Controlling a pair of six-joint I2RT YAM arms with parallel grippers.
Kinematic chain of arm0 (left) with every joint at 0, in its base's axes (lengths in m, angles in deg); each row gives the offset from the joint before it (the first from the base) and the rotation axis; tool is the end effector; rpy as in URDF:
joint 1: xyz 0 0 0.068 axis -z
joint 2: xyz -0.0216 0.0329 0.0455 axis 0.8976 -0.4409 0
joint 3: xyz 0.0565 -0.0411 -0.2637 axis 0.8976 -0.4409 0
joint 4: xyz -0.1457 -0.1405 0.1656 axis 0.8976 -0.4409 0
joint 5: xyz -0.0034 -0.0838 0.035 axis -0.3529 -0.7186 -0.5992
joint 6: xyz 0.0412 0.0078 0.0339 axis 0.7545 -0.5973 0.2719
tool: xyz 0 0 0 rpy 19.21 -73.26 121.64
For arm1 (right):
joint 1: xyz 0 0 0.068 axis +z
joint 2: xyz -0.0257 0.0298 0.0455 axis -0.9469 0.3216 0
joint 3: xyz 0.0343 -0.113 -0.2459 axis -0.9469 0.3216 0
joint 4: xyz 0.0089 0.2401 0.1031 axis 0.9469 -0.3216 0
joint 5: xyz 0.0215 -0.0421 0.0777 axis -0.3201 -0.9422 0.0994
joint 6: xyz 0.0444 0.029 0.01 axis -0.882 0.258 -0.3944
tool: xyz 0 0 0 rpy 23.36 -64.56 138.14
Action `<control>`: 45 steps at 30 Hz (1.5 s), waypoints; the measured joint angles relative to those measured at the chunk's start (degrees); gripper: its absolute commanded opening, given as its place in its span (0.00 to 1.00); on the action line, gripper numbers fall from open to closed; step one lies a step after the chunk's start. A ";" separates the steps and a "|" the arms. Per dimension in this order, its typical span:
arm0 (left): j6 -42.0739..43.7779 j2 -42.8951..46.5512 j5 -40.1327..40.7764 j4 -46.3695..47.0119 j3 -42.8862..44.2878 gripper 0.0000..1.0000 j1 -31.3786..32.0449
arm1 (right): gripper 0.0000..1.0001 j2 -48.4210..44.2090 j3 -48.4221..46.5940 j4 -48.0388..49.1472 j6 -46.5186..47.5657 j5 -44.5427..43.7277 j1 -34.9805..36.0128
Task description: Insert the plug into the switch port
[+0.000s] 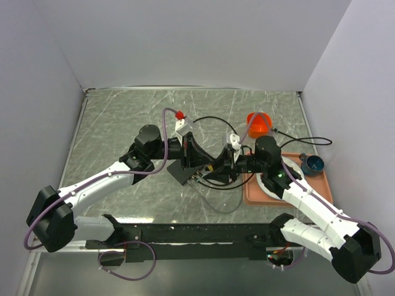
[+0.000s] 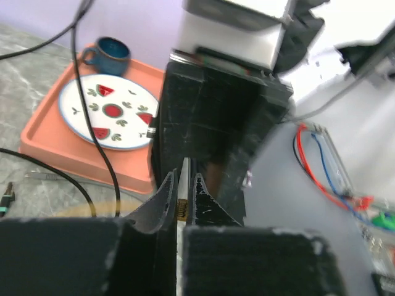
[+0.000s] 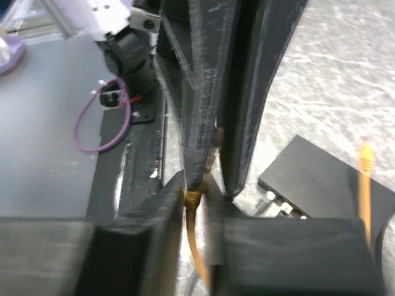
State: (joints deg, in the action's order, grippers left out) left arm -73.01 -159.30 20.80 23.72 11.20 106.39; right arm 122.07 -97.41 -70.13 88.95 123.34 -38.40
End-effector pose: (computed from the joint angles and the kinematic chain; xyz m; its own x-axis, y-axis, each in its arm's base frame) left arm 0.1911 -0.2121 0.3285 -0.4283 -0.0105 -0.9036 0.9030 -0.0422 -0.4276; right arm 0.1576 0.1371 0.3059 -0.0938 -0.0996 -0.9906 -0.9956 0.0099 0.0933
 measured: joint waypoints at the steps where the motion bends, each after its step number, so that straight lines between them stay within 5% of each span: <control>1: -0.07 0.00 0.85 0.02 0.20 0.01 -0.09 | 0.67 -0.13 -0.02 -0.35 -0.26 -1.40 0.02; 10: -8.48 -2.45 22.69 -8.85 5.92 0.01 0.52 | 0.73 -6.14 -2.19 -4.70 -0.76 -28.11 2.95; 21: -19.45 -5.97 41.75 -20.70 11.02 0.01 0.66 | 0.62 -6.16 -2.34 -3.45 4.00 -58.25 16.57; 31: -21.88 -5.57 43.78 -22.03 11.02 0.01 0.68 | 0.60 0.42 -2.25 0.68 5.49 -65.90 17.44; 45: -22.05 -4.35 43.56 -21.90 11.02 0.01 0.68 | 0.37 6.05 -2.29 5.20 4.04 -67.45 17.44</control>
State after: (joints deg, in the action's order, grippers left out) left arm -95.07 -163.65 64.36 1.82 22.22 107.06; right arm 128.13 -99.71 -64.93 92.99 55.88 -20.96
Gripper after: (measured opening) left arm 0.067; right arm 0.397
